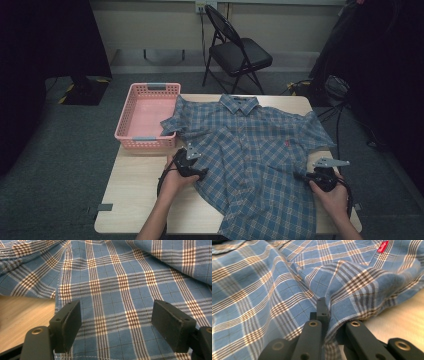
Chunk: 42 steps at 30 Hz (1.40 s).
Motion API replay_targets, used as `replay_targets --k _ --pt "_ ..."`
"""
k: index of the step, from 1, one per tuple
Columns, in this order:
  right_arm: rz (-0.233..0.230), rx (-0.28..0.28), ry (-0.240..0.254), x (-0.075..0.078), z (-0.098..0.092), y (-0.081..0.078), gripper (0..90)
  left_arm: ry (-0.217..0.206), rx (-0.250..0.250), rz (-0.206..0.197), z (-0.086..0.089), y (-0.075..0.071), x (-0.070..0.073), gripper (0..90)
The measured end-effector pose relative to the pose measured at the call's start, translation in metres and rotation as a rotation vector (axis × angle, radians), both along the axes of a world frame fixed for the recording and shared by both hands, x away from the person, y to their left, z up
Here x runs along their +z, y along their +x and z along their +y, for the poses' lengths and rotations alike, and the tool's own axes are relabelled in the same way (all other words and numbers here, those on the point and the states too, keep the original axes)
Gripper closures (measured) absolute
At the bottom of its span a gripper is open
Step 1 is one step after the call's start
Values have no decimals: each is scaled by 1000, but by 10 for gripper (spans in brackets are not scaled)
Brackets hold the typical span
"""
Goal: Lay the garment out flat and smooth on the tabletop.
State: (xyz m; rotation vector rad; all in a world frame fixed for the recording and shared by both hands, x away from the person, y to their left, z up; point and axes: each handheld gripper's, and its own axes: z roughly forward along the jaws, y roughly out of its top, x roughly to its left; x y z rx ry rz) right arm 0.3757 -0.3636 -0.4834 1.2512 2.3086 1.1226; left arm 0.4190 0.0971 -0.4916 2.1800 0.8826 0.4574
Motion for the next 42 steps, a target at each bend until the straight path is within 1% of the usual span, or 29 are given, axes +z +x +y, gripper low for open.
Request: replay_targets --k 2,5,6,8,9,10,12,13,14,15,16,17,18,19,21,24,26,27,29,31,32,33,34,35,36,38,40,41,42 --pt "9 14 0 -1 -3 -8 872 1 -3 3 0 0 0 236" --pt "23 34 -13 -3 -8 -19 859 1 1 7 0 0 -1 236" --pt "22 27 -16 -3 -10 -21 824 2 0 8 0 0 -2 236" --pt "-4 5 -22 0 -13 -24 737 5 0 9 0 0 -2 236" --pt "-21 -8 -16 3 -14 -25 675 5 0 10 0 0 -1 236" --pt "-39 -24 -6 7 -15 -24 640 4 0 10 0 0 -1 236" --pt "-72 -32 20 16 -14 -20 586 5 1 10 0 0 -1 236" --pt "-83 -41 18 19 -13 -17 554 4 0 11 0 0 -2 236" --pt "-86 -48 17 21 -12 -15 521 3 -2 12 0 0 -2 236" --pt "-84 -60 27 23 -12 -11 484 2 -1 14 0 0 -2 236" --pt "-82 -79 50 24 -12 -7 456 4 -2 13 0 0 -2 236" --pt "-84 -98 66 27 -13 -5 443 5 -2 11 0 0 -1 236" --pt "-92 -115 65 29 -15 -3 438 3 -2 8 1 0 -1 236" --pt "-110 -121 64 31 -16 -2 434 4 -2 9 1 0 -1 236" --pt "-122 -144 52 34 -18 -1 413 2 -3 13 0 0 -2 236" --pt "-125 -149 45 39 -20 -1 389 3 -4 15 -1 0 -2 236" --pt "-118 -154 48 43 -22 -1 347 5 -5 16 -1 -1 -2 236" --pt "-118 -160 48 45 -23 -2 345 6 -4 14 -1 0 -2 236" --pt "-129 -167 51 49 -26 -2 323 6 -5 15 -1 0 -3 236" --pt "-130 -183 68 52 -30 -3 315 6 -4 15 -1 0 -3 236" --pt "-129 -180 77 53 -29 -1 307 7 -5 15 -1 0 -2 236" --pt "-136 -175 73 54 -27 2 305 8 -4 15 -1 0 -2 236" --pt "-143 -168 58 54 -24 4 305 9 -4 17 -1 0 -2 236" --pt "-140 -159 40 54 -20 9 295 8 -7 18 -1 -1 -2 236" --pt "-120 -151 41 52 -16 15 275 7 -7 19 -1 -1 -2 235" --pt "-108 -131 24 46 -4 27 261 2 -8 20 -1 -1 -3 236" --pt "-86 -115 27 41 6 38 243 -5 -5 22 0 0 -3 234" --pt "-77 -107 22 38 10 44 233 -8 -3 25 0 -1 -4 233" --pt "-59 -98 4 34 16 51 226 -8 -4 25 0 -1 -4 234"
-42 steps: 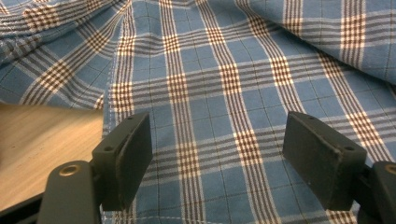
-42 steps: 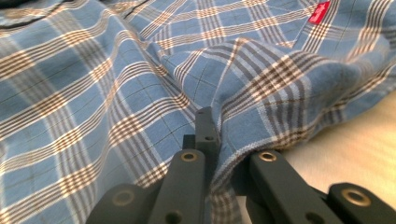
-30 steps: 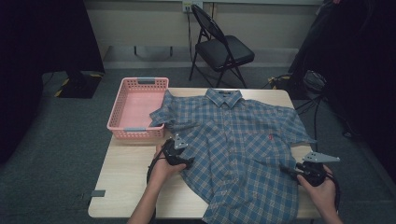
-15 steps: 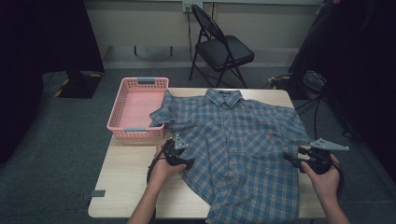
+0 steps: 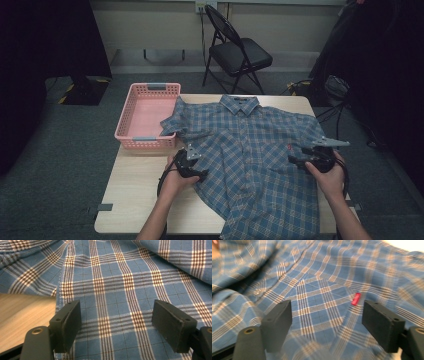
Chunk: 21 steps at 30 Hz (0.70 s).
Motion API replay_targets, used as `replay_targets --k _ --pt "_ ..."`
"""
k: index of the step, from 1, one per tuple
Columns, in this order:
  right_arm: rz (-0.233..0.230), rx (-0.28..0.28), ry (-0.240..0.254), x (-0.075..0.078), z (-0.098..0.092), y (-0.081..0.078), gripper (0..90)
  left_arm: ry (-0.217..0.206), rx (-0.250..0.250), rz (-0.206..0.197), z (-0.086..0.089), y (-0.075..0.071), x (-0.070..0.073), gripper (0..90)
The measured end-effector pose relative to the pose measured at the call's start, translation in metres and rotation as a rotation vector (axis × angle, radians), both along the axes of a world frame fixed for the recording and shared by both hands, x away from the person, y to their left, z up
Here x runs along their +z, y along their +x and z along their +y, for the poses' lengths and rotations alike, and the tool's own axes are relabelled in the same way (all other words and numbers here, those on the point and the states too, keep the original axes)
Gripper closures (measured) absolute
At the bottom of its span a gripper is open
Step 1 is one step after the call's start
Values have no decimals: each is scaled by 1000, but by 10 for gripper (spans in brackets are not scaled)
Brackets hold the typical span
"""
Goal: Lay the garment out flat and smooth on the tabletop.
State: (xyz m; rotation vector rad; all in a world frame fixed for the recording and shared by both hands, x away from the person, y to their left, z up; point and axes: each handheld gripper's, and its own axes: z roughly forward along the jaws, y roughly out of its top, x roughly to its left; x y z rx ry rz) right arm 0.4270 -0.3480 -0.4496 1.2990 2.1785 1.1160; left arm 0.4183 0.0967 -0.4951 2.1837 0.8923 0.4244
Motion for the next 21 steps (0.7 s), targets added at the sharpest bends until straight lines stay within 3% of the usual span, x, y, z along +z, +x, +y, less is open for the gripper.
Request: replay_targets --k 4,10,13,16,19,21 --pt "22 7 -6 -11 11 15 216 -5 1 4 0 0 0 235" --pt "59 10 -52 -32 11 18 228 -13 3 6 1 0 -1 234" --pt "57 20 -54 -36 6 9 246 -8 3 5 2 -1 -1 234" --pt "25 41 -41 -35 1 -7 267 -9 2 6 2 -1 -1 234" --pt "40 71 -78 -40 -2 -20 363 -8 6 8 2 -1 0 235" --pt "37 83 -75 -42 -4 -27 427 -3 5 8 2 -2 0 238"
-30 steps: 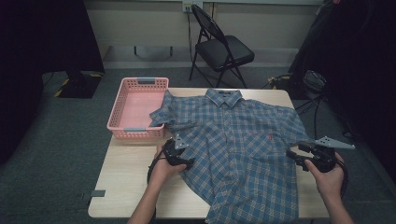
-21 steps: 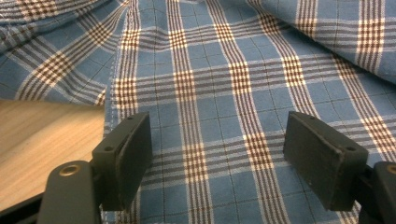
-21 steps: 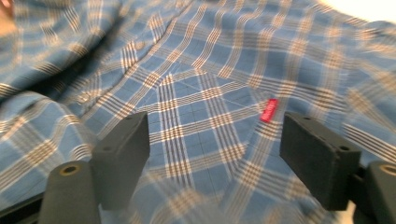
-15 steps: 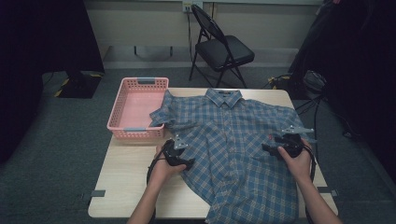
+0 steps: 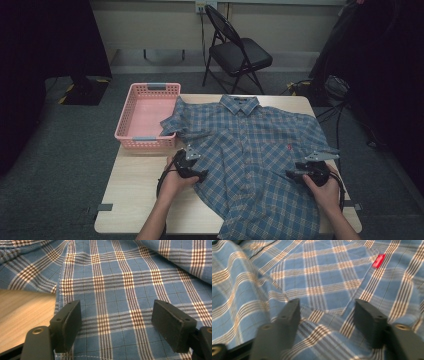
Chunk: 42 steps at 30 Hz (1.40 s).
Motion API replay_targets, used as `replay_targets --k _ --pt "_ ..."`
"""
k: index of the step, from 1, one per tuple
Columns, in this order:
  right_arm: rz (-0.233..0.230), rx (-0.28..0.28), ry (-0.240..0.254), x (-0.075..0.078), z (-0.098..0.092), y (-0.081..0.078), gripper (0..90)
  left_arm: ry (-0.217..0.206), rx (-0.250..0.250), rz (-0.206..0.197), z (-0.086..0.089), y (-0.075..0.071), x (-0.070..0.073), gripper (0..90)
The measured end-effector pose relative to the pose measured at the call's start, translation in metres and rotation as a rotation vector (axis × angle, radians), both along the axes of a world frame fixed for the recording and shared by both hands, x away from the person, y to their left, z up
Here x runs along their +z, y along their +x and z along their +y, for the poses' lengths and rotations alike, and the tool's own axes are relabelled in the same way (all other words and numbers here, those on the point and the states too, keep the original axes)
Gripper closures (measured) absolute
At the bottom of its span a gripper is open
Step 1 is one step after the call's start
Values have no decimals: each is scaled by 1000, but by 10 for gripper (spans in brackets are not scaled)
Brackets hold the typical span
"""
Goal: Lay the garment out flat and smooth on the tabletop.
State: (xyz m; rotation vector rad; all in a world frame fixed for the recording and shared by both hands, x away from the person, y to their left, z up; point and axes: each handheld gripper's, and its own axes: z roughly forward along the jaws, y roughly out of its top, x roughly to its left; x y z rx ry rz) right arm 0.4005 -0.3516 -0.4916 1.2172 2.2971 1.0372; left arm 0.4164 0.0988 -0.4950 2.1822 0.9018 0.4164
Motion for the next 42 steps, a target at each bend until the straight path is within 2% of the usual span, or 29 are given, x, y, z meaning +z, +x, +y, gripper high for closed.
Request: replay_targets --k 2,4,7,10,13,14,16,17,19,21,22,24,26,27,29,31,32,38,40,42 --pt "1 7 19 1 -4 -7 532 3 1 1 0 0 0 238" --pt "-3 16 39 5 -8 -14 563 1 2 4 1 0 0 238" --pt "-6 41 31 10 -12 -25 640 2 2 6 1 0 0 238" --pt "15 70 1 6 -17 -36 686 3 3 10 1 -1 1 238" --pt "39 74 39 3 -24 -40 686 6 3 11 1 -1 1 238" --pt "44 70 43 4 -26 -39 637 7 3 11 1 -2 1 238" --pt "22 42 60 9 -24 -35 450 3 3 13 1 -2 1 238" --pt "11 33 75 11 -23 -30 398 2 4 13 1 -2 1 237" --pt "-22 24 63 15 -19 -18 323 5 2 12 1 -2 1 236" --pt "-30 9 71 17 -13 0 210 2 2 12 1 -2 1 236" --pt "-37 5 71 17 -11 8 181 1 1 13 1 -2 1 236" --pt "-65 1 57 16 -8 21 179 -1 -2 13 2 -2 0 236" --pt "-39 -11 42 11 -5 38 152 -5 -2 14 2 -2 0 236" --pt "-39 -11 42 11 -5 38 152 -5 -2 14 2 -2 0 236" --pt "-9 -16 35 5 -4 49 152 -9 -6 14 2 -2 0 236" --pt "-6 -28 32 0 -4 56 155 -5 -8 12 2 -3 0 234" --pt "-2 -29 8 -4 -4 59 147 -8 -7 13 2 -4 0 232" --pt "-20 -11 -31 -6 -4 59 138 -20 18 9 9 -9 4 236" --pt "-19 -12 -30 -6 -4 59 137 -29 19 12 12 -12 5 306" --pt "-19 -11 -30 -7 -4 59 137 -22 21 13 13 -13 5 317"
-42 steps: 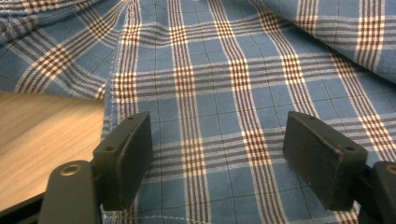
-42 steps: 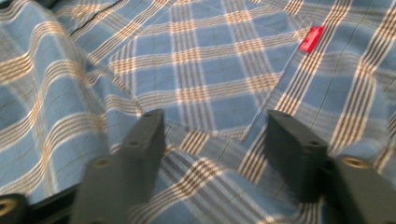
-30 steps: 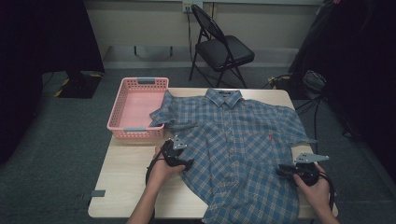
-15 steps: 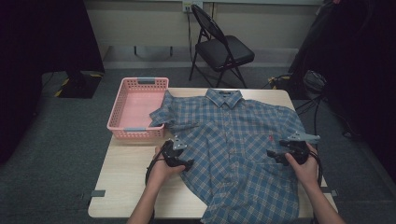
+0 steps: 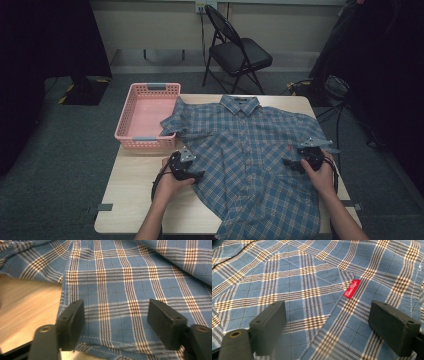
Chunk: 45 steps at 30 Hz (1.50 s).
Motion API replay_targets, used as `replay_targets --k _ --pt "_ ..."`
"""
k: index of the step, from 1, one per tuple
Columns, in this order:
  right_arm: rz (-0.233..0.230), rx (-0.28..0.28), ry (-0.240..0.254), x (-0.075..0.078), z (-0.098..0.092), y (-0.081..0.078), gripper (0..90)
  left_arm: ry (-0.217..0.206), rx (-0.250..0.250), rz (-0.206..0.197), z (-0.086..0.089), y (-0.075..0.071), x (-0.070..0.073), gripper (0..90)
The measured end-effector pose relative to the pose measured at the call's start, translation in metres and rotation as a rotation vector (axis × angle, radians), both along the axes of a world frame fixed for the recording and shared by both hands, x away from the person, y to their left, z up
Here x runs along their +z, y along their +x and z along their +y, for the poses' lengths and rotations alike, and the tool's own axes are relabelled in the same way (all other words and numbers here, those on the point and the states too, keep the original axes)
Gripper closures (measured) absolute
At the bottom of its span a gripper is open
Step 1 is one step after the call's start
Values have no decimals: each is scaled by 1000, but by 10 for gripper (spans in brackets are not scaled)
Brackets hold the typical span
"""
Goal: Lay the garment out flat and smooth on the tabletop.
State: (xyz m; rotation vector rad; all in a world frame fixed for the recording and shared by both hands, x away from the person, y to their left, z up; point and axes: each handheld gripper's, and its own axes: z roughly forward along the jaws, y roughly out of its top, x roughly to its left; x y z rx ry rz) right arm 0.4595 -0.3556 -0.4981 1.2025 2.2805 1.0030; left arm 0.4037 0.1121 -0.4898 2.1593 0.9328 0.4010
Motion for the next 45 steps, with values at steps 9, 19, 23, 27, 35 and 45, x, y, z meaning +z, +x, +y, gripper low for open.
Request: replay_targets --k 9,19,23,27,35,45 --pt "-2 4 -5 0 0 0 137 -6 -7 2 2 -1 -4 429" --pt "-2 4 -5 0 0 0 137 -34 -34 -13 6 -3 -5 752" --pt "-3 4 -5 0 0 0 137 -37 -47 -1 3 -6 -4 858" --pt "-4 3 -6 0 0 0 138 -42 -43 20 6 -11 -3 866" --pt "-3 2 -6 0 0 0 139 -45 -49 44 20 -31 0 866" --pt "-5 0 -7 0 0 0 140 -38 32 -18 23 -39 10 507"
